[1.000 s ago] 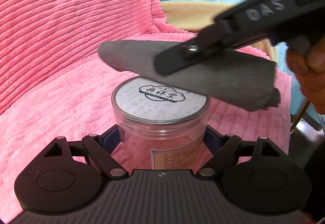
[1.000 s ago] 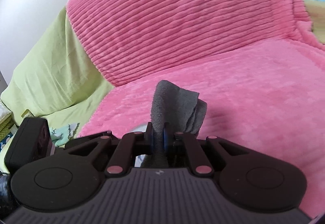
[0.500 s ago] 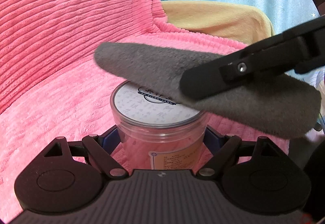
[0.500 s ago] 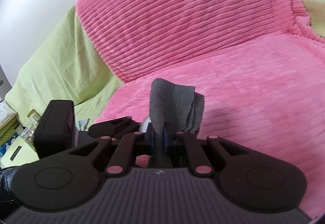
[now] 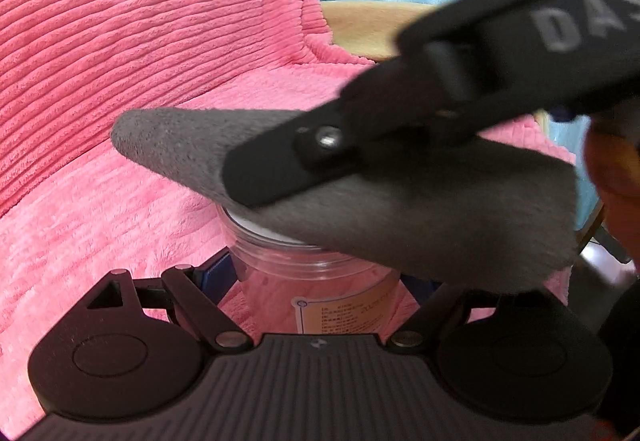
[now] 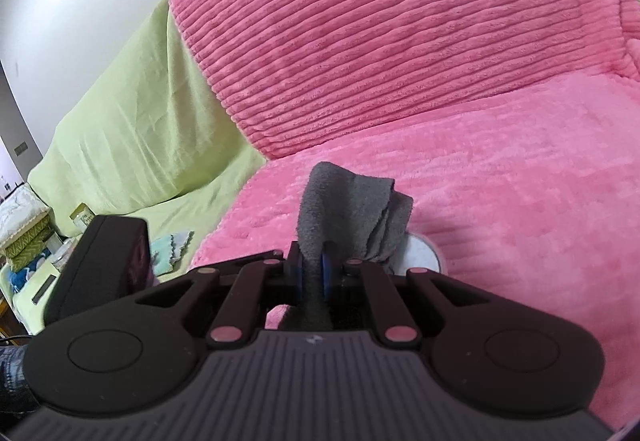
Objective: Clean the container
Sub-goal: 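Wipe the cloth across the jar lid with the right gripper, then tilt the held jar with the left gripper to expose its base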
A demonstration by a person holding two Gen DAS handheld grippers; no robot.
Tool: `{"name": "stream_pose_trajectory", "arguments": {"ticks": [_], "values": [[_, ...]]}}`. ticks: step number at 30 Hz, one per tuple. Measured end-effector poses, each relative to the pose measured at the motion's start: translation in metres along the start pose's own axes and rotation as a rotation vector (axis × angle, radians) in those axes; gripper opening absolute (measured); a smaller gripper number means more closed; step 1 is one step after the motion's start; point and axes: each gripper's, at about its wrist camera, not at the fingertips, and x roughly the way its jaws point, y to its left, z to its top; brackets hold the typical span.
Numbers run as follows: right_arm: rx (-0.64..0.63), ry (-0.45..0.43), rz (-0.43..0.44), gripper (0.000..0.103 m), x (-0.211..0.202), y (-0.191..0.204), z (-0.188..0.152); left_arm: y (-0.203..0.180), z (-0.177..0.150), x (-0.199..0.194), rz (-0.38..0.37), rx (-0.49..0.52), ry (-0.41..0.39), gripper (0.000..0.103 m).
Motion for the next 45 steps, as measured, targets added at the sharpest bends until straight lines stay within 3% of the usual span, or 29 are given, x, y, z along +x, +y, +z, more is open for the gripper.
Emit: {"name": "stream_pose_trajectory", "arguments": {"ticks": [20, 27, 31, 39, 42, 45], "values": [[0.029, -0.05, -0.102, 0.006, -0.014, -0.013, -0.005, -0.012, -0.003, -0.005, 0.016, 0.045, -0.001, 0.085], [0.046, -0.066, -0.118, 0.006, -0.017, -0.018, -0.006, -0.009, -0.004, -0.007, -0.018, 0.022, -0.002, 0.086], [0.062, -0.075, -0.135, 0.006, -0.022, -0.026, -0.003, -0.015, -0.007, -0.006, -0.013, 0.063, -0.002, 0.087], [0.199, -0.126, -0.144, 0.006, -0.03, -0.053, -0.001, -0.015, -0.004, 0.009, -0.018, 0.093, 0.005, 0.089], [0.219, -0.147, -0.182, 0.006, -0.032, -0.061, -0.001, -0.018, -0.001, 0.011, -0.027, 0.107, 0.001, 0.089], [0.24, -0.158, -0.276, 0.007, -0.034, -0.067, -0.001, -0.019, 0.005, 0.014, -0.035, 0.131, 0.004, 0.089]]}}
